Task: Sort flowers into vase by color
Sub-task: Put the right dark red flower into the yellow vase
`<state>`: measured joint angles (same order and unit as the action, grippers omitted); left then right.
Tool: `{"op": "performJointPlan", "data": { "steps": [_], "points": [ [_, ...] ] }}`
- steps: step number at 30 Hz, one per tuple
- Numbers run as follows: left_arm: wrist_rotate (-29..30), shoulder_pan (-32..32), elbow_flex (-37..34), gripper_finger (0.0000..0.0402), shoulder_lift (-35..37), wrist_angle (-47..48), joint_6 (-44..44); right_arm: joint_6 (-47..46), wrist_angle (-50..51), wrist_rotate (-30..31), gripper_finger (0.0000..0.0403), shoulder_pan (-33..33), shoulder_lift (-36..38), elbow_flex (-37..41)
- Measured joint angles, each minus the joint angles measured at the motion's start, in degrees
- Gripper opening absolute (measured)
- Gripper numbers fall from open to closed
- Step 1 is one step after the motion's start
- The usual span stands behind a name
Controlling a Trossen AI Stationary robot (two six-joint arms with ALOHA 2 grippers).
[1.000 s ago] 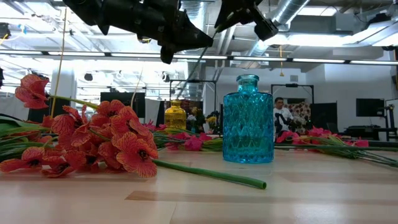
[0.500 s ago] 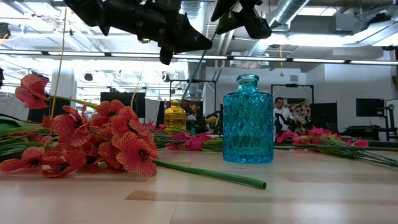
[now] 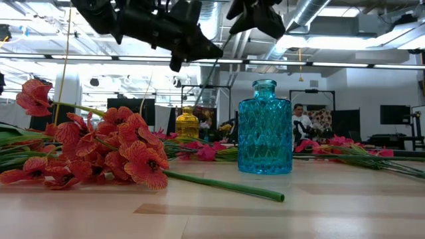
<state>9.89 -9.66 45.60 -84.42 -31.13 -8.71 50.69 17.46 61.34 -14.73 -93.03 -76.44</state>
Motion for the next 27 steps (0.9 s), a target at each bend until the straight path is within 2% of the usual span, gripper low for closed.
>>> {"op": "performJointPlan", "data": {
  "steps": [6, 18, 23, 27],
  "points": [
    [0.0, -4.03, 0.0, 0.0, 0.0, -4.76, 3.65, -12.98, 4.44, 0.02, 0.0206, -0.28, 0.0, 0.0],
    [-0.03, -13.76, 0.0, 0.0, 0.0, -11.45, 11.86, -38.06, 24.6, 0.01, 0.0166, 2.81, 0.0, -0.02],
    [-0.44, -16.92, -0.01, 0.0, 0.0, -13.11, 12.63, -44.79, 28.23, -1.5, 0.016, 3.72, 0.0, -0.02],
    [-0.52, -18.62, -0.02, 0.0, 0.0, -13.21, 13.39, -45.8, 28.38, -4.25, 0.016, 4.5, 0.0, -0.02]
  ]
}}
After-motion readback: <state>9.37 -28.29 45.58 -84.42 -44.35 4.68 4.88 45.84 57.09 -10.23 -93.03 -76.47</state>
